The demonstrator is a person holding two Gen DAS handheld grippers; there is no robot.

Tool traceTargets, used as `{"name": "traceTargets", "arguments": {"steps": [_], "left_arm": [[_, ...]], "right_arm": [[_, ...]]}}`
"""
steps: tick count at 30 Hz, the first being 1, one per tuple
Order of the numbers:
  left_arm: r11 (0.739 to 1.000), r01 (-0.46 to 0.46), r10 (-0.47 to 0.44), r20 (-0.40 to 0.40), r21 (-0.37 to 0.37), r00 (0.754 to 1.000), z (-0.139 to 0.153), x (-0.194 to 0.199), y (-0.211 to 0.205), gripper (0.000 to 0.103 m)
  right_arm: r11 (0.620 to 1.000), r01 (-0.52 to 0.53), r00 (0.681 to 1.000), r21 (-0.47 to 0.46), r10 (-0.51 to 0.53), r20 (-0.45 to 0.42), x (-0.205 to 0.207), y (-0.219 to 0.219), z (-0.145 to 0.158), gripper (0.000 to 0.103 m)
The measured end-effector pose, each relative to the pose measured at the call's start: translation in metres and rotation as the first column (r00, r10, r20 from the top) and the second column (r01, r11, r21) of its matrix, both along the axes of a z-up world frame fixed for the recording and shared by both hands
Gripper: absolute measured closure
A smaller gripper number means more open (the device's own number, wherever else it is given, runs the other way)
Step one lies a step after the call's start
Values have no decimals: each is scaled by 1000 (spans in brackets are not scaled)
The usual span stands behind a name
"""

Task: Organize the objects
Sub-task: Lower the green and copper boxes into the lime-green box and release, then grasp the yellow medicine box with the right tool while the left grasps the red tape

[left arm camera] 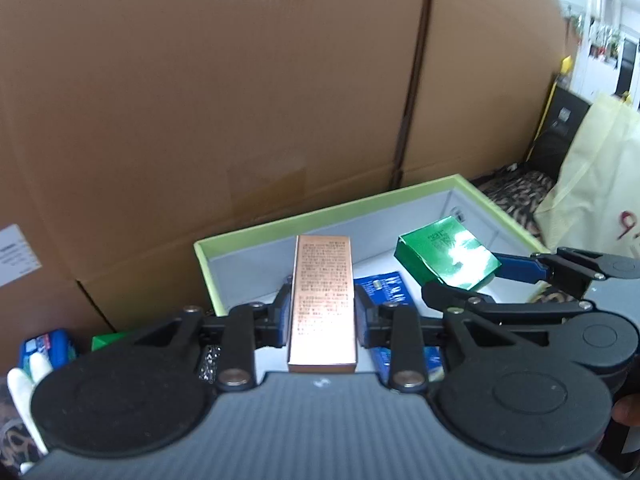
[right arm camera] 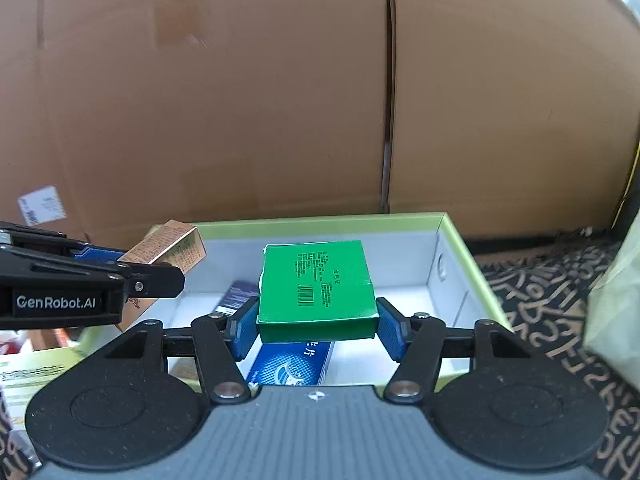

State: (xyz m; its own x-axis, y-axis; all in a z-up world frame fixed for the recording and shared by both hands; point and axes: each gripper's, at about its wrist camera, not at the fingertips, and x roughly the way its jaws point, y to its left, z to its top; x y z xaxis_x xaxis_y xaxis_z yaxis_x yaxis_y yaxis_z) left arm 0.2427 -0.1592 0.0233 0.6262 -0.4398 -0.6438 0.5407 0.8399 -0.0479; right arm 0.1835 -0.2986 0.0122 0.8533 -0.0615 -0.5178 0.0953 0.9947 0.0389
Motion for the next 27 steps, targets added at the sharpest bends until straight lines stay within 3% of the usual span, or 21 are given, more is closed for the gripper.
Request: {"name": "traceTargets", "arguments": {"steps": [3,5,7,9,15,18,24,27], "left_arm": [[1000,0,1,-9,18,1000,-12,14,-6,73],[1000,-11,11,-6,14,1000,-16,20,-7,63],[1000,-26,26,19,-9,999,-15,22,-4,24],[998,-46,48,76,-32,996,-11,15,1,12],[999,-17,24,150,-52,988,5,-15,15,0],[997,-10,21,163,-70,986,17,-36,29,0],[986,-55,72,109,-155,991,30,-88,88,0],[975,-121,136,67,-186,988,22,-114,123,0]], "right_arm": [[1000,3,1000,-6,-3,-31,18,-3,-14,38],[1000,6,999,-8,-6,-49,28,-5,-22,37],[1000,1,997,0,-1,-71,35,-8,-28,35],[1000,9,996,5,-8,-89,38,-10,-29,28],[999,42,999,22,-41,-30,12,-12,-14,21],[999,25,1000,44,-26,12,-14,-4,-1,20],[996,-44,993,81,35,110,-71,29,18,13],[989,-110,985,94,96,144,-100,51,17,12]]}}
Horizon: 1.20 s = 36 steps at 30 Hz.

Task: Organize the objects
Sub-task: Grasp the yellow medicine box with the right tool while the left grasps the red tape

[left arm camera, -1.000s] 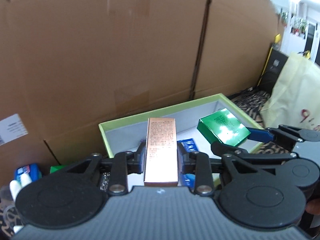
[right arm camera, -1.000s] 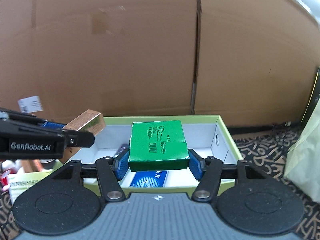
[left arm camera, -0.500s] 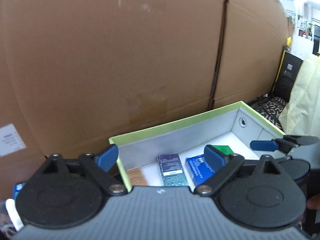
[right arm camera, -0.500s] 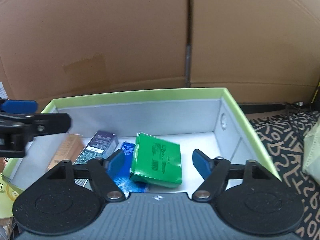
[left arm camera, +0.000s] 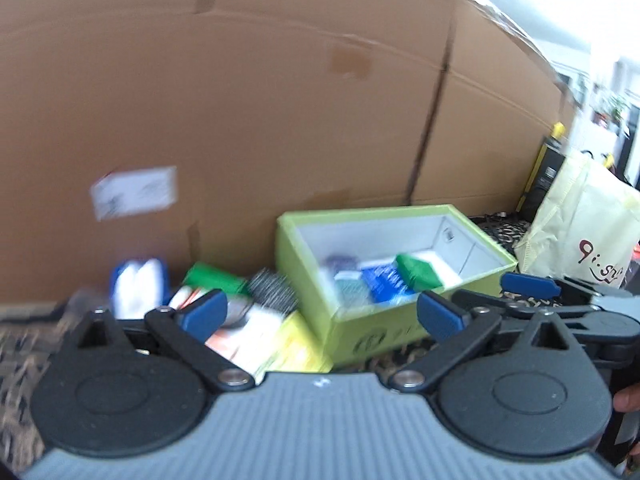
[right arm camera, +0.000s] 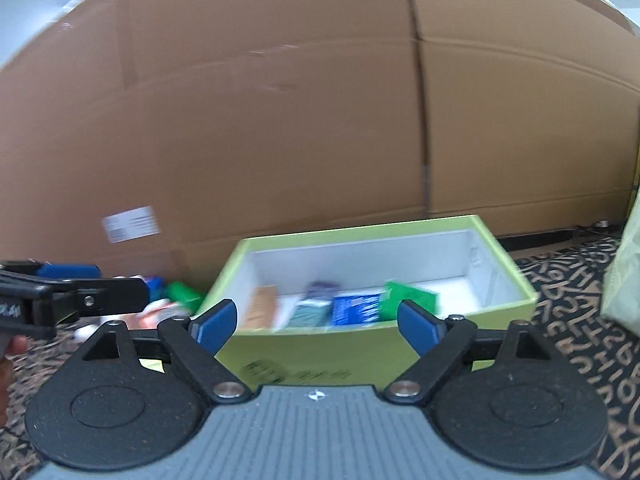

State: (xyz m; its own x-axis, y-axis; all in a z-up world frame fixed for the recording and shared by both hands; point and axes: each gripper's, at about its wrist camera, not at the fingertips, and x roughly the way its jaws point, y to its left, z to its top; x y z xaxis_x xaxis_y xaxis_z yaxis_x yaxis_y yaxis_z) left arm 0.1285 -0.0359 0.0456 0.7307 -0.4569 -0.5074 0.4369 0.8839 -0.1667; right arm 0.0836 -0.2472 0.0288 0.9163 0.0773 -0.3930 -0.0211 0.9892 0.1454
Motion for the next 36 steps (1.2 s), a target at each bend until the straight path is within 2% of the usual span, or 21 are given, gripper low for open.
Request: {"name": "traceTargets", "arguments": {"steps": [3,5,9,11,13,17,22,25,28,32,33,35,36], "left_arm": [[998,-68,68,-29,-12,997,-17,-26,36,0],[993,-116,115,-58,-19,992,-29,-42,59,0],[980,-196,188,-133,-45,973,-51,-63,97,0],[973,-225,216,-149,-43,965,-55,-72,115,0],[967,-254,247,-137,-33,959,-57,-82,129,0],[951,-307,302,-109,-34,947,-55,-92,153,0],[943,-329,321,-118,-52,940,-55,-92,170,0],[945,-322,314,-119,-55,942,-57,-91,173,0],[950,-308,300,-120,-51,946,-59,-85,172,0],[959,-283,278,-105,-28,955,-60,-70,164,0],[960,-280,278,-95,-11,956,-61,-63,162,0],[964,-266,266,-81,11,961,-60,-46,157,0],[966,-257,257,-82,13,963,-61,-36,155,0]], "right_arm": [[998,-58,998,26,58,3,-19,17,-13,12],[995,-94,995,32,95,-20,-34,34,-23,12],[987,-145,985,74,151,-88,-36,68,-50,12],[983,-137,979,124,153,-131,-29,81,-60,12],[981,-135,978,142,155,-138,-23,99,-62,12],[986,-36,985,163,63,-163,9,127,-54,12],[972,130,975,194,-90,-202,45,152,-50,12],[966,153,964,210,-99,-247,57,154,-63,12],[973,131,967,191,-82,-243,45,150,-75,10],[976,149,950,161,-97,-296,22,135,-95,12],[980,148,957,133,-108,-270,14,133,-97,16],[981,176,951,78,-149,-269,5,131,-95,16],[981,178,954,81,-151,-259,2,130,-92,16]]}}
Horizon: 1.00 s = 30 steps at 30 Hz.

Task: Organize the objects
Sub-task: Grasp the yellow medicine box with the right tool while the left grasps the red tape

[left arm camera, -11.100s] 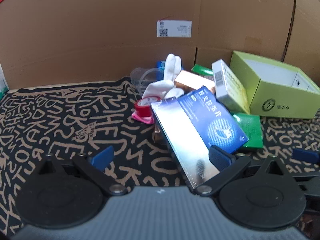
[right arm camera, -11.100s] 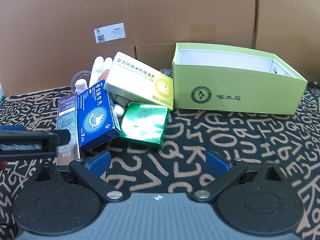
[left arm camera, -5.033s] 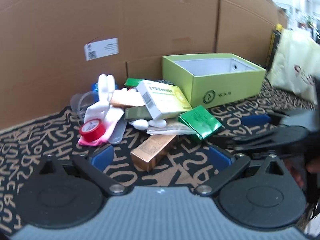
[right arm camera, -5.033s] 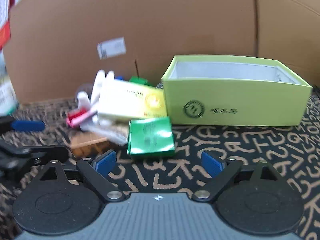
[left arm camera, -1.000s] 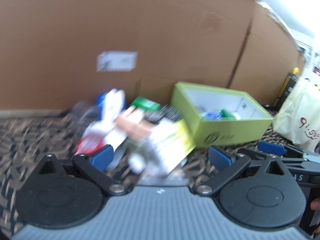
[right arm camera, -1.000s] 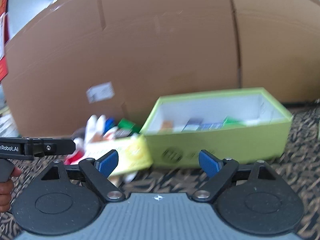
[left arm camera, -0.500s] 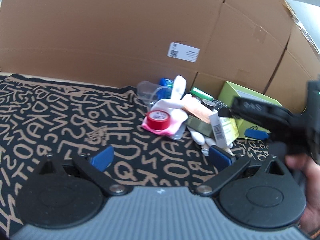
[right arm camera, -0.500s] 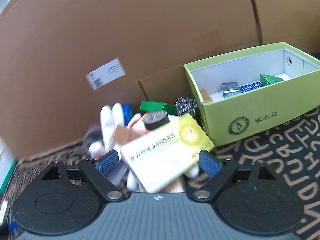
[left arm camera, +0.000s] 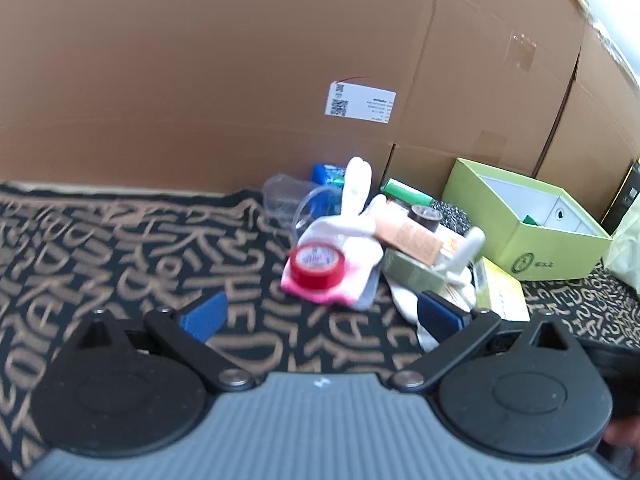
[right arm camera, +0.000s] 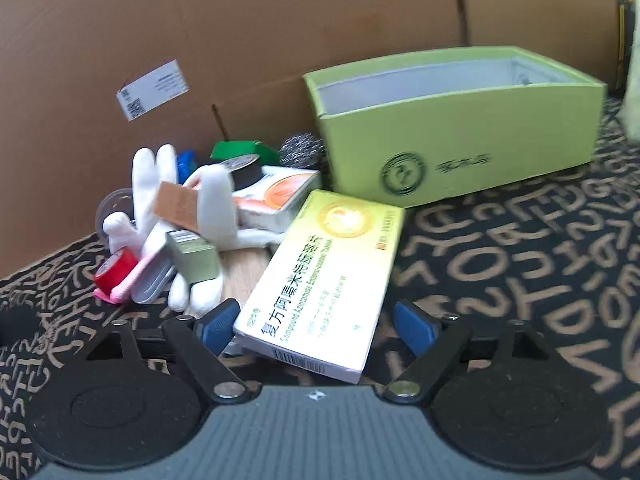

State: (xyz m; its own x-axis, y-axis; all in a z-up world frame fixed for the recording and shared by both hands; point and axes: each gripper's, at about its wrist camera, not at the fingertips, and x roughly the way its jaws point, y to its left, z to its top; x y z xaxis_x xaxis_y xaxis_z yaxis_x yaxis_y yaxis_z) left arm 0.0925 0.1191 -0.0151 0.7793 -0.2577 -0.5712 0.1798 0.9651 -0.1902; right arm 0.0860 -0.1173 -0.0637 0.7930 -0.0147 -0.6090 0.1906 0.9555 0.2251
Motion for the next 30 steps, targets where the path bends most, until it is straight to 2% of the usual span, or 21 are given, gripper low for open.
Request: {"name": "traceTargets", "arguments": {"steps": [2,4,9,11,12,13,19,23,27,29,30], "left_arm": [[1000,-2,2,-5,6,1000,-3,20,-3,5],[1000,-4,5,-26,20,1000,-8,39,-6,16],[1000,-9,10,-88,12,996,-24,72,-10,23],[1000,8,-4,-106,28,994,-30,79,-14,38],[999,21,-17,-122,35,992,-33,82,-16,55],[999,37,-32,-140,38,990,-36,85,-17,58],[995,79,-71,-122,58,990,-31,57,-16,58],[982,172,-163,-115,77,980,-23,9,-17,58],[966,248,-238,-133,70,962,-25,-33,-24,58],[959,262,-246,-138,112,959,-31,-43,-35,52],[956,260,-242,-136,136,961,-33,-45,-40,45]], "right_arm": [[1000,-27,999,14,27,44,-1,0,8,15],[999,-49,996,-24,51,68,3,6,14,15],[996,-32,999,-82,36,38,12,7,7,15],[998,-15,1000,-65,16,16,15,1,0,15],[999,-19,1000,-45,19,10,16,-2,-3,20],[999,-32,999,-26,32,8,16,-6,-6,23],[993,-119,993,-6,119,21,-5,-18,-1,27],[981,-186,982,-63,188,33,-36,-28,10,28],[957,-263,965,-120,263,-12,-66,-35,9,29],[956,-252,968,-148,251,-26,-74,-34,5,29],[955,-247,969,-164,245,-32,-77,-33,3,29]]}}
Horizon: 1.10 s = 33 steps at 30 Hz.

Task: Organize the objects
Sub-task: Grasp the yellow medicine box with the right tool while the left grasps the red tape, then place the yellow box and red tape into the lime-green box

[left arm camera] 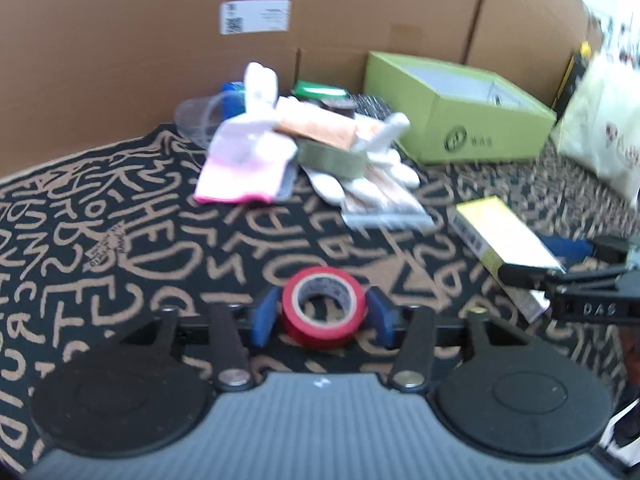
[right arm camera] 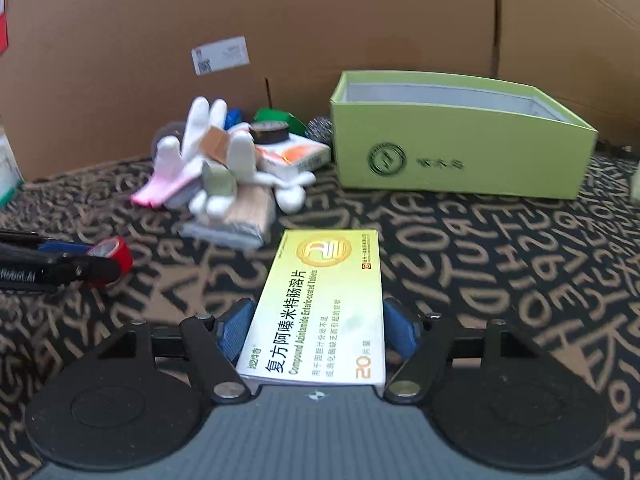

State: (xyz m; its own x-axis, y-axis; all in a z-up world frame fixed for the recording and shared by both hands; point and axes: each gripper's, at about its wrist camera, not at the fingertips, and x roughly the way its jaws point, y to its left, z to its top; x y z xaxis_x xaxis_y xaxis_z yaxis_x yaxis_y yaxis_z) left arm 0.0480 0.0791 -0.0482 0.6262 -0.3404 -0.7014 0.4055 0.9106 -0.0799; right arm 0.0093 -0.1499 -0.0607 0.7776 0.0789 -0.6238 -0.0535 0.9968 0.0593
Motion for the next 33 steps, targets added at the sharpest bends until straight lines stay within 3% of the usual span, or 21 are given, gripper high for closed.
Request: {"name": "traceTargets", "arguments": {"steps": [2,4,7,11,15,18,21,25,33], "left_arm": [[1000,-14,13,15,20,1000,-2,0,-7,37],[1000,-15,15,12,14,1000,-3,1,-8,36],[1000,-23,22,19,21,1000,-3,0,-9,36],[1000,-10,10,-8,28,1000,-9,5,-13,41],[996,-5,1,39,89,999,-12,3,-25,42],[995,8,-14,57,100,998,-12,-1,-31,58],[994,16,-21,49,109,999,-8,-6,-37,58],[995,97,-97,20,23,995,6,-13,-44,58],[972,230,-223,133,-41,966,64,-5,-85,58]], "right_arm": [[1000,1,1000,-11,-1,3,-2,2,-1,27],[1000,-3,1000,5,3,3,-2,1,-2,22],[1000,1,1000,10,-1,-1,1,2,-2,21],[1000,9,1000,20,-8,-18,9,0,-7,21],[999,1,1000,-35,-1,-4,10,4,-12,26],[1000,0,1000,-31,0,13,7,0,-12,31],[1000,-3,1000,-20,3,16,5,-3,-11,32],[999,-18,1000,45,18,2,-1,-15,-3,32],[997,0,998,74,-5,63,-11,-63,40,32]]}}
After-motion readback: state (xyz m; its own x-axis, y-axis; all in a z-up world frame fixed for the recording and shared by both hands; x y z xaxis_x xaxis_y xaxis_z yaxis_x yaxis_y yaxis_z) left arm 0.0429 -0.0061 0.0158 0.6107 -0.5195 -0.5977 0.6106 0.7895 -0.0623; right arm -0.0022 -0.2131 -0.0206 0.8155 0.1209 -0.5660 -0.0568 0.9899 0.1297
